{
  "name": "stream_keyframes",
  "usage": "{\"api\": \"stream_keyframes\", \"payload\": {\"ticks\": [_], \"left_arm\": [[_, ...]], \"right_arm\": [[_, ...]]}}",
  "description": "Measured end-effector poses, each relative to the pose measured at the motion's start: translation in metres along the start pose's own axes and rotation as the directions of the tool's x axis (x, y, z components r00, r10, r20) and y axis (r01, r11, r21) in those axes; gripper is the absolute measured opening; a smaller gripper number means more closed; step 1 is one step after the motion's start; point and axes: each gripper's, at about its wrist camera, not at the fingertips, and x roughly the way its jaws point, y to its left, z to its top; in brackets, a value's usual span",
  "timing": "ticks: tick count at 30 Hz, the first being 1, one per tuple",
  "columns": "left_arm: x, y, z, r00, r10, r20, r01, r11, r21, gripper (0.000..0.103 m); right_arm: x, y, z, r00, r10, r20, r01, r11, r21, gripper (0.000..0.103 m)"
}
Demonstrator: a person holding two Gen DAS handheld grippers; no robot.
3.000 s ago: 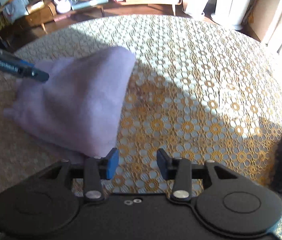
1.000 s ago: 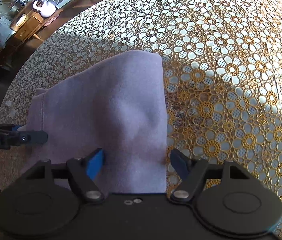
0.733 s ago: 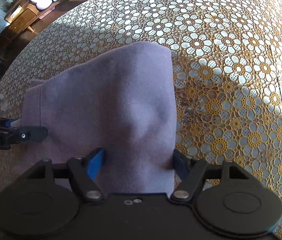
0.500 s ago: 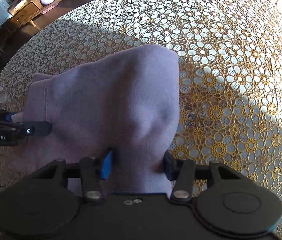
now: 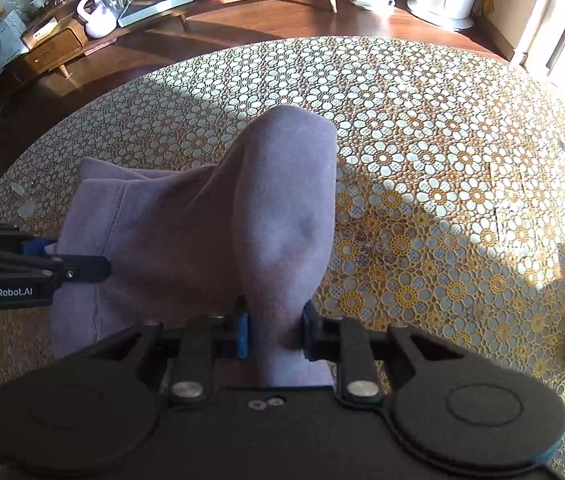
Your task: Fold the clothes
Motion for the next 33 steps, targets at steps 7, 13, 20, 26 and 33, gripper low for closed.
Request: {"api": "stream_keyframes", "payload": {"ticks": [7, 13, 20, 26, 33], "left_arm": [[-0.021, -0.073, 0.017, 0.998, -0.044, 0.042, 0.040, 0.996, 0.085, 0.032], [-0.004, -0.181, 0.045, 0.995, -0.084, 0.057, 0.073, 0.982, 0.174, 0.032], [0.066, -0.326, 0.078, 0.989, -0.145, 0.025, 0.135, 0.964, 0.229, 0.032], [0.124, -0.419, 0.097, 0.987, -0.163, -0.017, 0.161, 0.945, 0.285, 0.032], [0.174, -0.484, 0.104, 0.988, -0.137, -0.065, 0.151, 0.932, 0.329, 0.033]], "right_arm": [[-0.060, -0.055, -0.019, 0.997, -0.045, 0.069, 0.040, 0.997, 0.071, 0.103], [-0.102, -0.159, -0.030, 0.990, -0.083, 0.110, 0.068, 0.989, 0.134, 0.103], [-0.131, -0.305, -0.051, 0.984, -0.142, 0.109, 0.121, 0.977, 0.177, 0.103], [-0.132, -0.405, -0.075, 0.981, -0.173, 0.088, 0.149, 0.961, 0.235, 0.103], [-0.112, -0.482, -0.095, 0.986, -0.159, 0.055, 0.135, 0.942, 0.306, 0.103]]}}
